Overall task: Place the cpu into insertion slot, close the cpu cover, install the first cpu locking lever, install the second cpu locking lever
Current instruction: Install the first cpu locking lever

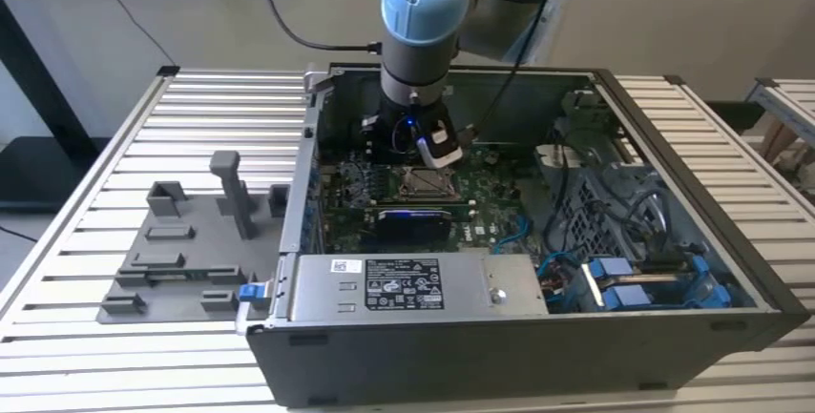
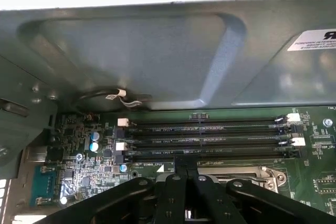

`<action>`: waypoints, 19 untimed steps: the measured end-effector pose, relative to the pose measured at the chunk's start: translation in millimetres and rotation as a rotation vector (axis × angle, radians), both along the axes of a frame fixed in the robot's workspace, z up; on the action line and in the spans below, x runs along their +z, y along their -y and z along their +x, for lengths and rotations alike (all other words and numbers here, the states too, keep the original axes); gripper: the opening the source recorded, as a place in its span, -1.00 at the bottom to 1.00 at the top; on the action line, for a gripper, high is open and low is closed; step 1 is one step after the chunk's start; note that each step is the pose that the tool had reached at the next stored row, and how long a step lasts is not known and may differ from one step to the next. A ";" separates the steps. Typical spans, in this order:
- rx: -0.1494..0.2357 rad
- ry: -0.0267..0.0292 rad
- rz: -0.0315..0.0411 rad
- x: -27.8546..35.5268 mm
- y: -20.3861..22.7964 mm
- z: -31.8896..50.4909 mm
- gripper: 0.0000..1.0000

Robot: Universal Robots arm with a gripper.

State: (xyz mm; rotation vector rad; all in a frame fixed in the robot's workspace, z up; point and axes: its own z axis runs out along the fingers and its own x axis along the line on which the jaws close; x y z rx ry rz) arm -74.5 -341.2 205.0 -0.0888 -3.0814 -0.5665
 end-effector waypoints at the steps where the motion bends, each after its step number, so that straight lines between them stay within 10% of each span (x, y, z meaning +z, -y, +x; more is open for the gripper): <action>1: 0.000 0.0000 -0.0001 0.0 0.0 0.0 -0.79; 19: -0.001 0.0000 -0.0001 -4.4 0.0 2.6 -0.79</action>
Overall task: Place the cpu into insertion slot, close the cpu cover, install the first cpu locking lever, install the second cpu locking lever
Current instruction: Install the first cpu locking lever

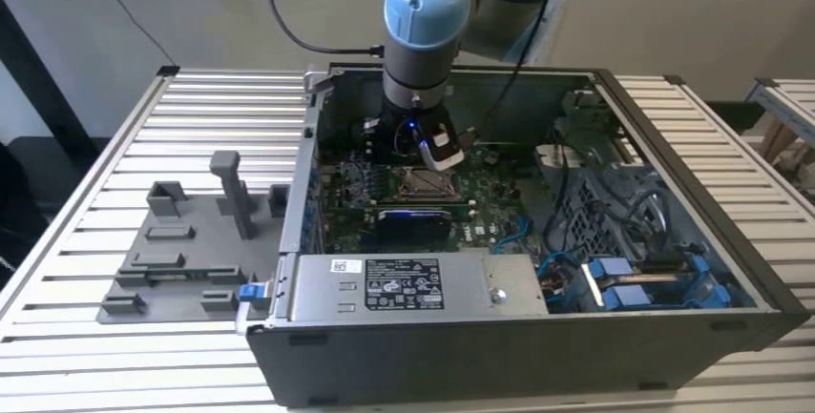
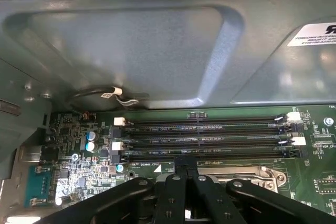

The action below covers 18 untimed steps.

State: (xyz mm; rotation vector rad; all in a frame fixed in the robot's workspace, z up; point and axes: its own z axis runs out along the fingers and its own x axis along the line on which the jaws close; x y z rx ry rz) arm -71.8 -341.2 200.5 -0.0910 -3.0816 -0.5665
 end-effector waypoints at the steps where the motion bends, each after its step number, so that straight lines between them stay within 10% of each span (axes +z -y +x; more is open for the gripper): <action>1: 0.000 0.0000 0.0000 -0.2 0.0 0.6 -0.79; 18: -0.002 0.0000 0.0000 -2.8 -1.3 12.1 -0.79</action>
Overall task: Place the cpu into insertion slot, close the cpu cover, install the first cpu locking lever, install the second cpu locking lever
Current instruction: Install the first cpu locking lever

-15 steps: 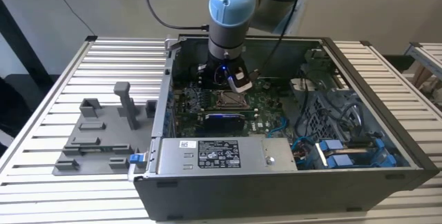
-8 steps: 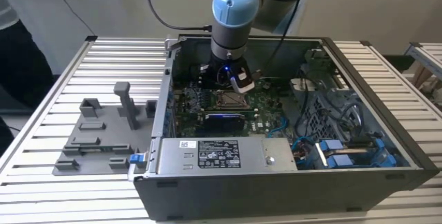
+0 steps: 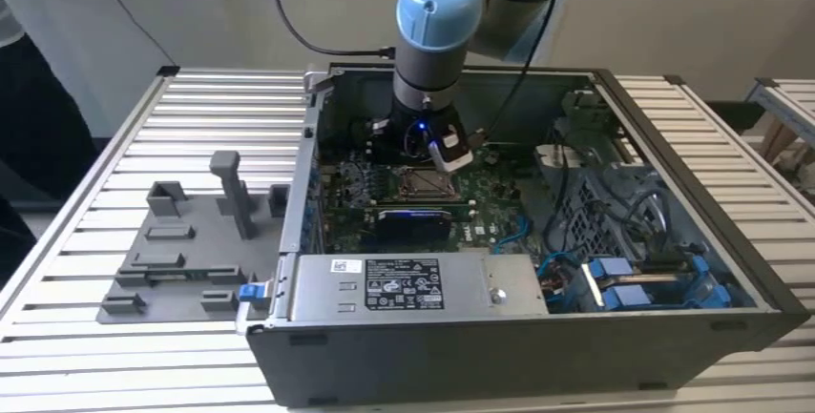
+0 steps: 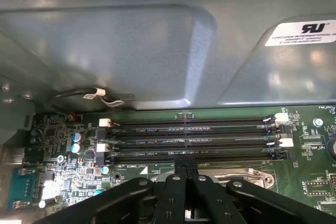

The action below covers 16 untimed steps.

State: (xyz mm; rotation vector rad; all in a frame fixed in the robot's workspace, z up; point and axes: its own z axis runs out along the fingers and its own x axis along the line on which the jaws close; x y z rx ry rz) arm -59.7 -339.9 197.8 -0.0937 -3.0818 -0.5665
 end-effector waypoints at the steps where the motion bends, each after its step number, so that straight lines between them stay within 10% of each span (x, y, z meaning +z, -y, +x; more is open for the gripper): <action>1: 0.000 0.0001 0.0001 -0.1 -0.1 0.7 -0.79; 16: -0.002 0.0001 0.0001 -2.0 -0.7 12.9 -0.79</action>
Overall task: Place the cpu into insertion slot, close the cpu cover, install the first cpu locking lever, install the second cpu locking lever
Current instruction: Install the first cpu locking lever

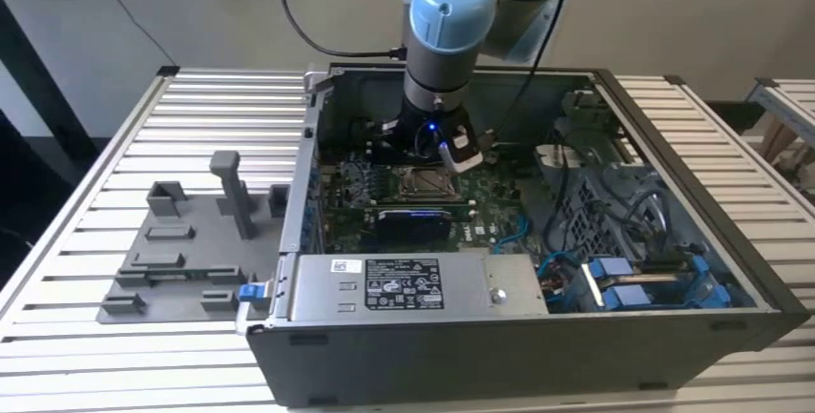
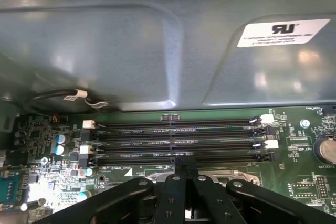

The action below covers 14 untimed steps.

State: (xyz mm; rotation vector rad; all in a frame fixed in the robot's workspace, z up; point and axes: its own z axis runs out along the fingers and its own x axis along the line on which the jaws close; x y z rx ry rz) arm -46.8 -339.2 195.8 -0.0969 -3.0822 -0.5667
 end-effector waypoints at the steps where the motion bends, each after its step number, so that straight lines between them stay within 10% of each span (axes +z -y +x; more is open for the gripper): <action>1: 0.000 -0.0001 0.0000 -0.1 0.0 0.8 -0.79; 14: -0.002 0.0000 0.0000 -1.2 -0.1 11.5 -0.79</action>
